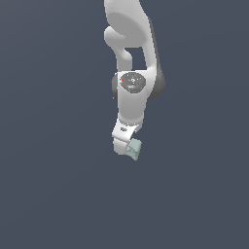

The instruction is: Pick up the object and move it to a goal position.

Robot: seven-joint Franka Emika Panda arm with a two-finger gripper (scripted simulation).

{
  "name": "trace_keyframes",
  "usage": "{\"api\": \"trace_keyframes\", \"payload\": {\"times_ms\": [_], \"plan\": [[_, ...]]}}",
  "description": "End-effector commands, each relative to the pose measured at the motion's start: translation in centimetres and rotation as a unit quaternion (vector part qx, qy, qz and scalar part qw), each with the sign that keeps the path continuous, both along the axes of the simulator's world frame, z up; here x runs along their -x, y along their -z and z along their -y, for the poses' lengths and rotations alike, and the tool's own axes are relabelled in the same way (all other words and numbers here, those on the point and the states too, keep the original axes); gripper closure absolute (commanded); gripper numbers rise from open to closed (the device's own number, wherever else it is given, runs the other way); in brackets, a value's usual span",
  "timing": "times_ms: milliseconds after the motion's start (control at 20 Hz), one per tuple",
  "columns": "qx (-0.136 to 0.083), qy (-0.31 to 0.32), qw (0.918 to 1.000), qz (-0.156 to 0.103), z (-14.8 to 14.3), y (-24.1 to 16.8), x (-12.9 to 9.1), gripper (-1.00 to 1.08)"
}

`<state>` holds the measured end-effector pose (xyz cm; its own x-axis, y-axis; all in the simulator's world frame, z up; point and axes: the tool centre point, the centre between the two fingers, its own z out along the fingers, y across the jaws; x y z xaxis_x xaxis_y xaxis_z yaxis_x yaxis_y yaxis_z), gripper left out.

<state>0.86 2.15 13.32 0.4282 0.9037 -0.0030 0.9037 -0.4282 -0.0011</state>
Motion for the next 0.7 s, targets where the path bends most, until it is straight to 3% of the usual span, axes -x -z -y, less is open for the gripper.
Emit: {"api": "trace_keyframes", "payload": {"times_ms": [0, 650], "plan": [[-0.001, -0.018, 0.9998, 0.001, -0.05, 0.06, -0.05, -0.92], [-0.001, -0.039, 0.9992, 0.001, -0.09, 0.75, -0.09, -0.92]]}}
